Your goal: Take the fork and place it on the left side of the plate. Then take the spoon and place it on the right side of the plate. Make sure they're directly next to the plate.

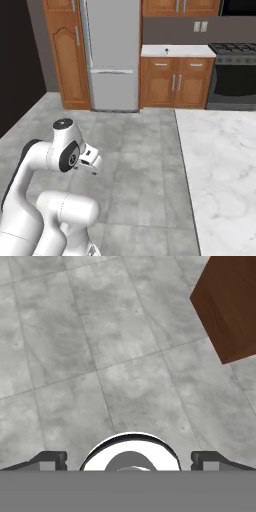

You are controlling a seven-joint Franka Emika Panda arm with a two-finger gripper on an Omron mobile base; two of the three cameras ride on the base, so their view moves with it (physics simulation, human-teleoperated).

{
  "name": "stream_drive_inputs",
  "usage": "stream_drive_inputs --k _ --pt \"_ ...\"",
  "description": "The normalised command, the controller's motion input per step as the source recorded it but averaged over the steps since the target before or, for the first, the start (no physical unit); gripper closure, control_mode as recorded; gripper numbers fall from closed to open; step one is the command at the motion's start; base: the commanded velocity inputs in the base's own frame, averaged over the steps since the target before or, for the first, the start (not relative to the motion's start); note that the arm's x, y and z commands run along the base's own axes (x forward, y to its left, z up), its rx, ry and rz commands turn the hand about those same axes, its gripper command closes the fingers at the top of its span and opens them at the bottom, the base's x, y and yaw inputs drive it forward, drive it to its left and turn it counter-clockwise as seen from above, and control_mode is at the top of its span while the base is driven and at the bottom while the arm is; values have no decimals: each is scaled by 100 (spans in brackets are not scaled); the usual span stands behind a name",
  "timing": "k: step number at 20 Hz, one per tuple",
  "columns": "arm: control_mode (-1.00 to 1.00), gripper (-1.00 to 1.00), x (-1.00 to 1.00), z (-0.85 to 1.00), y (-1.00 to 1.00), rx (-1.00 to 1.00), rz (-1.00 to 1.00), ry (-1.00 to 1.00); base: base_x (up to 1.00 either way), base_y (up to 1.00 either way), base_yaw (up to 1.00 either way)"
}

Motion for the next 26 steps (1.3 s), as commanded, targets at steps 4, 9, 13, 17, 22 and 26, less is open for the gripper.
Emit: stream_drive_inputs --k 4,9,13,17,22,26 --pt "100 -100 0 0 0 0 0 0 100 27 -3" --pt "100 -100 0 0 0 0 0 0 100 13 -1" --pt "100 -100 0 0 0 0 0 0 100 5 0" --pt "100 -100 0 0 0 0 0 0 100 1 0" --pt "100 -100 0 0 0 0 0 0 100 0 0" --pt "100 -100 0 0 0 0 0 0 100 -1 0"
